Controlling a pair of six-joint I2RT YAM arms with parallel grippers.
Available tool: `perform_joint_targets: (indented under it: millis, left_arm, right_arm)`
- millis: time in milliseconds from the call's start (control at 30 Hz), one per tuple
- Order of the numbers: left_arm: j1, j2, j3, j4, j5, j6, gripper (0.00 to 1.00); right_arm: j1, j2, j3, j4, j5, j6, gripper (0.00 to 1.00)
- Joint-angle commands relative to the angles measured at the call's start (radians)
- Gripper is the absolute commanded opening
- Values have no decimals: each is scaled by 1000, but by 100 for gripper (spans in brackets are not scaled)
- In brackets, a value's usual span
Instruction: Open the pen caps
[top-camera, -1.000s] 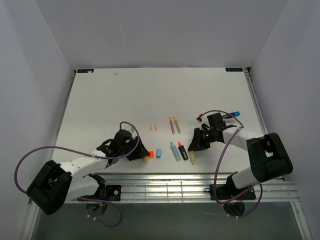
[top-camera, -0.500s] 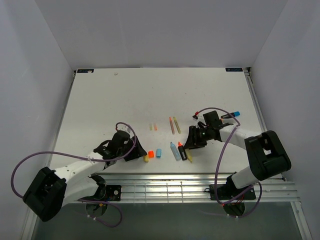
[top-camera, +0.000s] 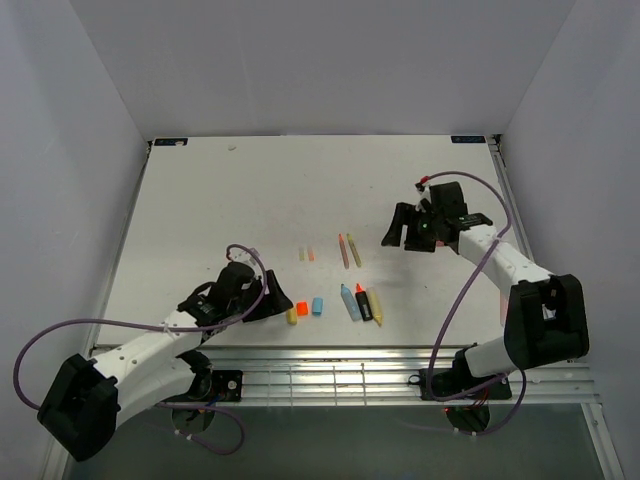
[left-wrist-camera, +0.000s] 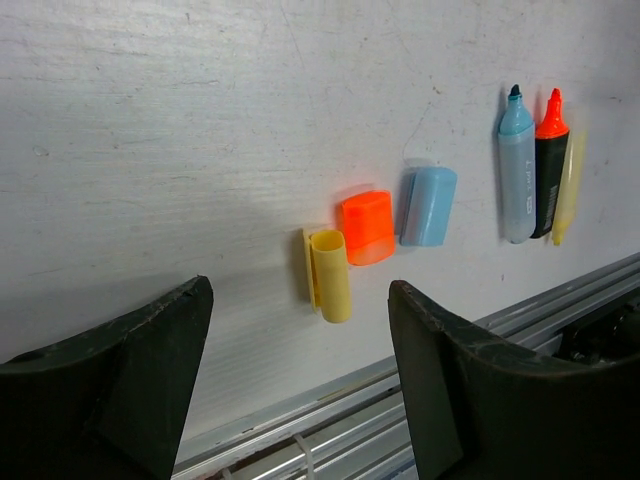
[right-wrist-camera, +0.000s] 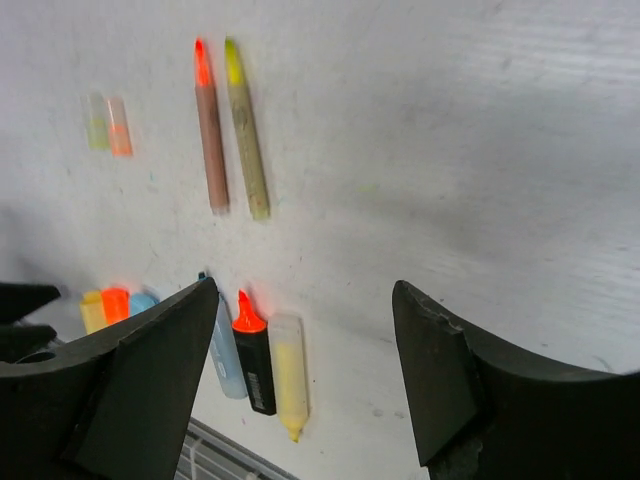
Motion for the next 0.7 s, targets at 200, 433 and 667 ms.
perform_joint_targets:
  millis: [200,433,667]
  left_arm:
    - [1,-84,96,36,45,48,82]
    - [1,-85,147,90,102,91,81]
    - [1,-88,162,116,141,108,81]
  right_arm:
    - [-320,132,289,-160,173,48,74]
    - [-381,307,495,-232,365,56,70]
    - [-424,399,533,-219,381,110,67]
